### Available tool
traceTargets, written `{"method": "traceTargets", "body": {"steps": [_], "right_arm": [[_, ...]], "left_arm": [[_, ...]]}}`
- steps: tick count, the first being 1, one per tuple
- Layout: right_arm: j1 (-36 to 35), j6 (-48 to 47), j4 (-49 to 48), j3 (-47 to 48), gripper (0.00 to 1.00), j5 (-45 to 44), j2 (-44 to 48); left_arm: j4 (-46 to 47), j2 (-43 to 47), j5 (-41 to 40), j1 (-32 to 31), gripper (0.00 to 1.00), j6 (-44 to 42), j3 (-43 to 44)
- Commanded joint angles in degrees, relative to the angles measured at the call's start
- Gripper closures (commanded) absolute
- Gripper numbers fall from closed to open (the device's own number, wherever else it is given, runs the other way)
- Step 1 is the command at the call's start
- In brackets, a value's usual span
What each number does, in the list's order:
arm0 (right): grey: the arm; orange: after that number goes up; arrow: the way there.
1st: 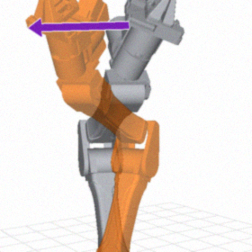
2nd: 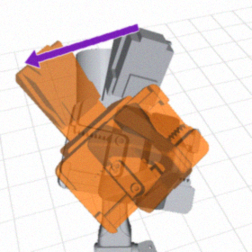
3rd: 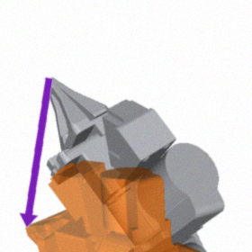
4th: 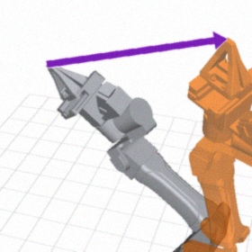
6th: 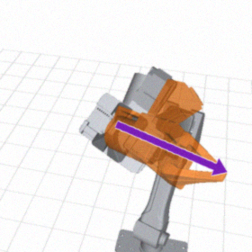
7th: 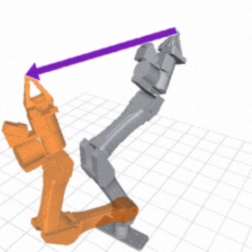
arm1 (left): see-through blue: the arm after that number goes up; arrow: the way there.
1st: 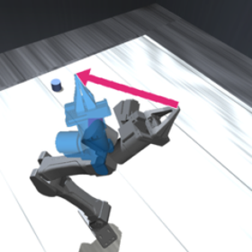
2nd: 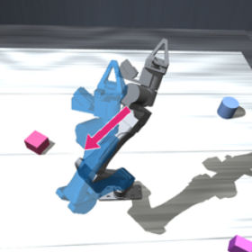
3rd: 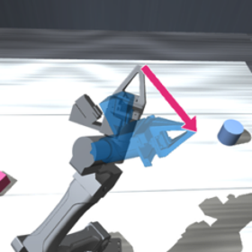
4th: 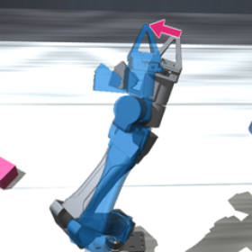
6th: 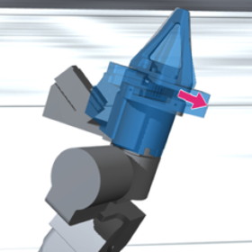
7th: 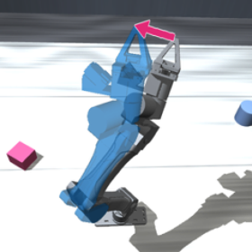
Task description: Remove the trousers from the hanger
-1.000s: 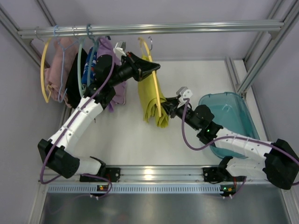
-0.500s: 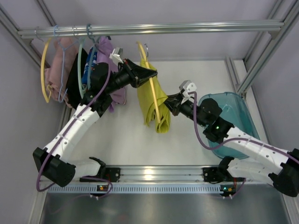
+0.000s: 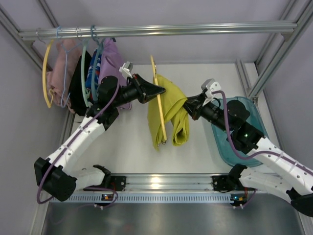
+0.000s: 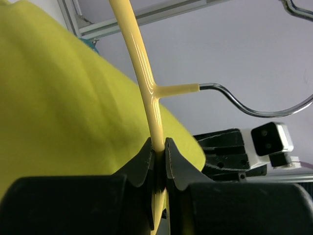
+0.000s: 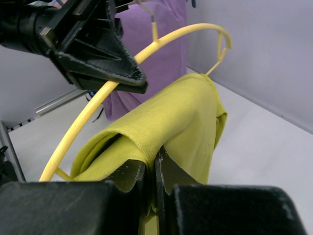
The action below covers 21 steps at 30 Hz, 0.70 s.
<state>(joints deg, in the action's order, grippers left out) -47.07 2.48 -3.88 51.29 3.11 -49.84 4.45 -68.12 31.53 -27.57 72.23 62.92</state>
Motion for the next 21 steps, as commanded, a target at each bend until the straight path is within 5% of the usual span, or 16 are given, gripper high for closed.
{"method": "traceTargets", "body": {"steps": [1,21], "right_arm": [[3.64,-0.46,-9.48,8.21,1.0,-2.32,4.84],[15.69,7.63,-5.79,23.94,1.0,-2.41,5.81]], "left_arm": [[2.94,2.11,-1.55,0.68,1.0,-5.96,-3.05],[0.56,0.62,-2.17,0.68,1.0,-8.5,-8.6]]}}
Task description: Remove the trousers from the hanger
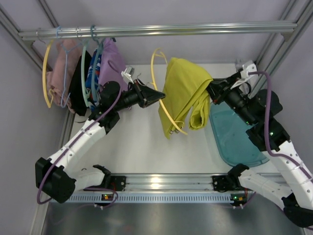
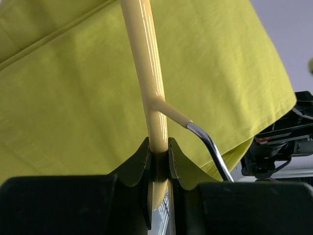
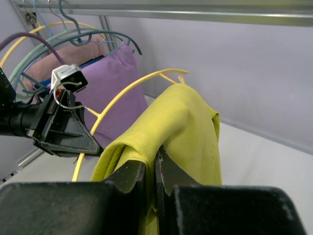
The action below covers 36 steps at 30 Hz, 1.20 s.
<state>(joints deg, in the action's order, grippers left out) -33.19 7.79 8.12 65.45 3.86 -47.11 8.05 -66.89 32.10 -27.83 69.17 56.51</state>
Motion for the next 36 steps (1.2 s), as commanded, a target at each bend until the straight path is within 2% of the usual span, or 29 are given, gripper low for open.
{"method": "traceTargets", "body": {"steps": [1,12,19,23,26,31,36], "right_arm": [[1.81,2.32,-17.87,11.0,1.0,-3.33,2.91],[3.22,7.14,-19.28,17.69,1.0,-1.66,-0.17],[3.31,3.73,-17.72,22.09,1.0,-3.59,-1.06],[4.18,-0.49,-13.32,20.69,1.0,-6.66,1.4],[6.03,-2.69,-8.32,19.02,1.0,-14.02,4.48],[11.3,-6.64,-0.66,17.43,1.0,-19.41,9.83],[17.18,-11.39,1.46,14.27,1.0,-23.53,14.32]], "left_arm": [[-3.39,-0.61,-2.74,0.94,1.0,-5.62,-2.28],[-7.52,-1.66,-5.9,0.85,1.0,-7.11,-2.9],[-9.46,-1.22,-6.35,0.85,1.0,-7.73,-3.78],[-8.59,-1.05,-5.03,0.85,1.0,-7.99,-3.69],[-6.31,-0.87,-3.54,0.85,1.0,-9.13,-3.16],[-5.24,-1.31,-1.6,0.77,1.0,-11.59,-0.88],[-5.24,-1.57,-1.69,0.85,1.0,-12.39,-0.35]]}}
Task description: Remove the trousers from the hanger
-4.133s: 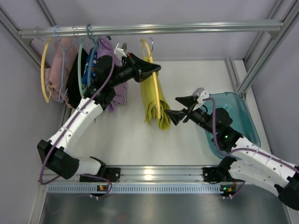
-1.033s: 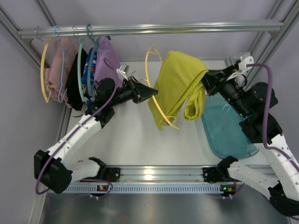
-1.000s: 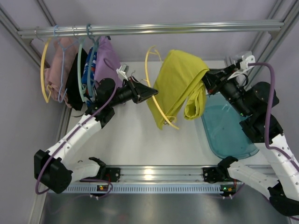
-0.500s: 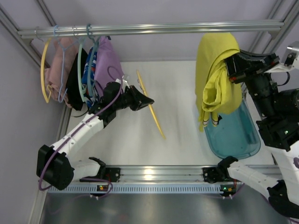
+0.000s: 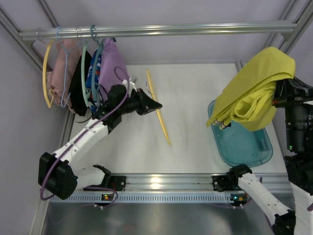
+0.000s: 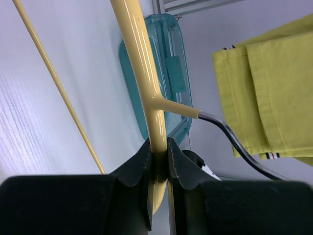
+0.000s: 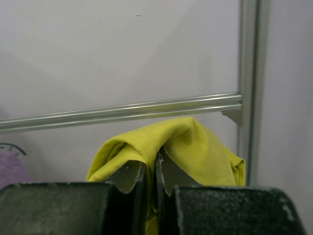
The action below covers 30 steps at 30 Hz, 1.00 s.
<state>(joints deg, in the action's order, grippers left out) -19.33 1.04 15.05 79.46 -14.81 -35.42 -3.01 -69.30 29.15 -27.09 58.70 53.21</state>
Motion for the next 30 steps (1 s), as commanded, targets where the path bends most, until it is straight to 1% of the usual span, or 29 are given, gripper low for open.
{"method": "traceTargets", "body": {"steps": [1,6,9,10,13,17,21,25,26,29,30], "right_arm": [[4.38,-5.86,-5.12,-0.61,1.0,-5.05,3.94],[9.65,-9.99,-1.61,-3.6,1.0,-7.6,7.37],[10.19,-16.22,-2.74,-10.54,1.0,-12.59,10.98],[10.28,-17.37,-3.35,-14.56,1.0,-13.83,12.73],[10.37,-21.15,-5.38,-19.94,1.0,-18.23,15.54],[10.46,-21.96,-5.73,-27.24,1.0,-19.73,18.01],[10.63,-19.59,-4.07,-32.17,1.0,-19.04,19.16],[10.63,-19.05,-7.65,-40.06,1.0,-13.24,18.02],[10.63,-18.88,-8.54,-41.3,1.0,-11.23,17.32],[10.63,-18.09,-13.0,-45.26,1.0,-9.63,12.84],[10.63,-17.65,-14.24,-46.05,1.0,-9.36,9.79]], "left_arm": [[5.99,0.74,1.26,0.02,1.0,-1.92,3.04],[6.08,0.65,2.49,-0.07,1.0,-2.8,2.78],[6.08,0.65,3.11,-1.38,1.0,-4.9,2.34],[6.08,0.65,3.37,-2.34,1.0,-5.69,2.34],[6.08,0.92,3.11,-3.31,1.0,-6.75,2.51],[6.08,1.18,2.5,-3.32,1.0,-7.46,2.51],[6.08,1.01,2.67,-3.23,1.0,-7.54,2.77],[6.08,0.74,3.55,-3.75,1.0,-9.47,3.83],[5.99,0.74,3.64,-3.93,1.0,-9.65,3.92],[6.08,1.09,3.81,-4.55,1.0,-10.18,3.92],[6.08,1.36,3.81,-4.55,1.0,-10.27,3.74]]}}
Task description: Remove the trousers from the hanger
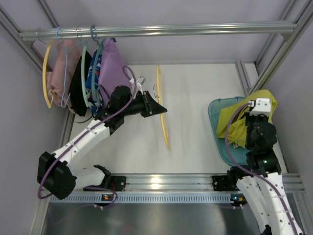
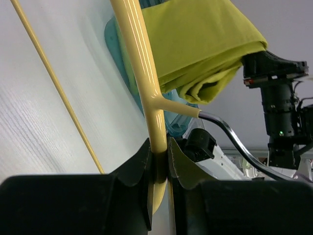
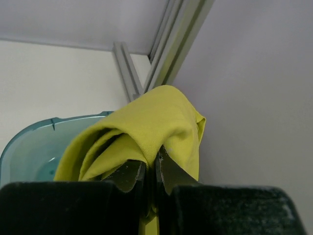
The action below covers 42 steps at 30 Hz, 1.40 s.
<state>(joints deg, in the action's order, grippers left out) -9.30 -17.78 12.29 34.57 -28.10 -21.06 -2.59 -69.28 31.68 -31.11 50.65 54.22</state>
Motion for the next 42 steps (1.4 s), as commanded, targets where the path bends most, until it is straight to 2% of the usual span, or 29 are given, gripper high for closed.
{"method": "traceTargets", "body": {"steps": [1,2,6,11,14,15,16,18,22,23,25,26,29,32,36,42], "right_arm": [[0.6,1.26,-11.85,-2.47,1.0,4.28,-6.08],[0.6,1.34,-14.73,-2.92,1.0,5.58,-7.58],[0.51,2.74,-15.99,-3.45,1.0,9.9,-17.23],[0.6,5.56,-12.57,-0.03,1.0,10.52,-27.09],[0.69,6.79,-8.87,0.59,0.98,14.8,-30.09],[0.77,7.32,-8.34,0.24,0.95,16.3,-30.53],[0.69,7.41,-6.95,0.15,0.85,18.58,-30.62],[0.69,7.85,-5.97,0.06,0.72,19.92,-31.32],[1.04,7.59,-1.59,1.11,0.52,20.19,-30.89],[1.3,7.85,-0.35,1.64,0.42,20.88,-30.54],[1.65,8.37,1.85,3.92,0.33,22.11,-27.99],[1.91,8.81,3.6,4.71,0.24,24.3,-26.68],[2.01,9.42,5.19,7.61,0.1,31.75,-20.97],[2.09,11.88,6.77,10.16,0.01,39.22,-15.87],[1.92,16.19,9.76,15.95,0.01,50.05,-15.5],[-1.24,29.46,4.42,19.05,0.01,56.56,-20.59]], "left_arm": [[5.67,1.6,1.28,-0.53,1.0,-2.4,2.65],[5.67,1.69,1.28,-0.61,1.0,-2.49,2.56],[5.67,2.04,1.54,-0.53,1.0,-3.1,2.12],[5.67,2.13,1.98,-0.62,1.0,-3.54,1.95],[5.58,2.22,2.24,-0.62,1.0,-3.89,1.6],[5.67,2.39,2.16,-0.62,1.0,-3.9,1.42],[5.67,2.39,2.07,-0.53,1.0,-3.98,1.42],[5.67,2.39,2.15,-0.62,1.0,-3.9,1.24],[5.67,2.48,1.98,-0.62,1.0,-3.63,1.07],[5.67,2.57,1.98,-0.62,1.0,-3.54,1.15],[5.67,2.57,2.07,-0.53,1.0,-2.93,1.59],[5.67,2.57,2.07,-0.61,1.0,-2.58,1.77],[5.67,2.65,0.84,-0.7,1.0,-1.26,2.82],[5.67,2.65,-0.13,-1.67,1.0,-0.56,3.88],[5.67,1.34,-1.36,-2.55,1.0,0.67,5.28],[5.67,-1.12,-4.35,-3.95,1.0,5.32,7.57]]}}
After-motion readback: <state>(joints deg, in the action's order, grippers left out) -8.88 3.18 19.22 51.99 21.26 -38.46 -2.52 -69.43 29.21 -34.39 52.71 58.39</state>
